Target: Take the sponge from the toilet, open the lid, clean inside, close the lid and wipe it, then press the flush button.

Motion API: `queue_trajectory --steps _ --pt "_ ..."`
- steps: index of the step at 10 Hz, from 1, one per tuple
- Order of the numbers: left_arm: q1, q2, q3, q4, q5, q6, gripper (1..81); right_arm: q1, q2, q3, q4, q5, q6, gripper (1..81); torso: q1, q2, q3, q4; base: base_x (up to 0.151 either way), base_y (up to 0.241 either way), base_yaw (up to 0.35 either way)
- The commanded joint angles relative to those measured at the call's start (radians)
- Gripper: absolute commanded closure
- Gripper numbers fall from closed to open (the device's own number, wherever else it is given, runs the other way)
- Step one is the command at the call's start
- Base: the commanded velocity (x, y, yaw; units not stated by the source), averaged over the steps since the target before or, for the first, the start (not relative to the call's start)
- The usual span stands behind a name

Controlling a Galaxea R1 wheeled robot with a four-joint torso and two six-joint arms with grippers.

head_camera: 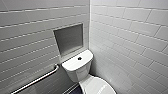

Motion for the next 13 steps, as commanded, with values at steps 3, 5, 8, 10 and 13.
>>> queue_trajectory --steps 3,5,8,10,13 --pt "0.022 0.032 -0.059 0.010 0.086 0.009 1.0 -0.017 0.081 -0.109 -0.052 -0.047 -0.003 81.1 -0.111 0.173 0.000 0.000 0.000 0.000 0.000" --pt "0.035 0.054 -0.117 0.010 0.081 0.009 1.0 -0.023 0.121 -0.169 -0.066 -0.047 -0.003 81.1 -0.158 0.244 0.000 0.000 0.000 0.000 0.000" --pt "0.036 0.094 -0.184 0.010 0.084 0.009 1.0 -0.025 0.152 -0.216 -0.074 -0.047 -0.003 81.1 -0.232 0.359 0.069 0.000 0.000 0.000 0.000" --pt "0.036 0.097 -0.189 0.010 0.085 0.009 1.0 -0.025 0.157 -0.226 -0.074 -0.047 -0.003 81.1 -0.269 0.417 0.114 0.000 0.000 0.000 0.000" --pt "0.036 0.097 -0.191 0.004 0.085 0.009 1.0 -0.022 0.165 -0.230 -0.078 -0.047 -0.003 81.1 -0.340 0.526 0.216 0.000 0.000 0.000 0.000"
